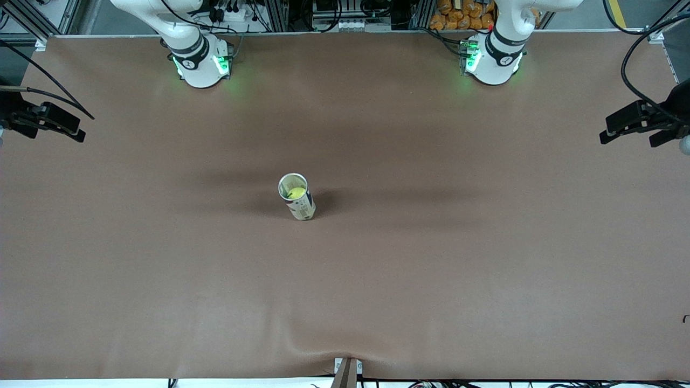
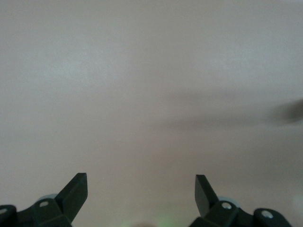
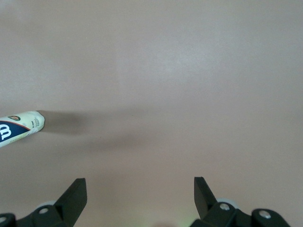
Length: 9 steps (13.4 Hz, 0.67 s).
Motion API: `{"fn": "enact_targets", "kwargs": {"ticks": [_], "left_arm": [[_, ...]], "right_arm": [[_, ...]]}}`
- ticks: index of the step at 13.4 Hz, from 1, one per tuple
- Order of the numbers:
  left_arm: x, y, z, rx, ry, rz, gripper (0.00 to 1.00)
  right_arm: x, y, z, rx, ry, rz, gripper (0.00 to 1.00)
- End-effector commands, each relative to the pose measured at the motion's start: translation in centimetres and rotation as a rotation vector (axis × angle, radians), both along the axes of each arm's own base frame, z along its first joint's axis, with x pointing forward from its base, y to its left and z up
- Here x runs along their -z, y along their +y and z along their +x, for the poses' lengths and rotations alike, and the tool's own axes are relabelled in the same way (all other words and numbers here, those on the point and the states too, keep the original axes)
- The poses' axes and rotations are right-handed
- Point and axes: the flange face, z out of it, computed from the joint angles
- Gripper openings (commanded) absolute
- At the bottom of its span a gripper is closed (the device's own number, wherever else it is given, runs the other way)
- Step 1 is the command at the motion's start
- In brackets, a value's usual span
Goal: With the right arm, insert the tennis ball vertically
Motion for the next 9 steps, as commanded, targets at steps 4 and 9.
{"fn": "enact_targets", "kwargs": {"ticks": [4,9], "left_arm": [[1.7,-1.4,-1.8,0.048,-0.005,0.044,1.0],[2.9,-2.8,-2.7,0.052,-0.04,0.051,1.0]], "right_arm": [[-0.3,0.0,-0.5,-0.01,-0.005,0.017,1.0],[-0.3,0.0,-0.5,-0.01,-0.004,0.017,1.0]]}}
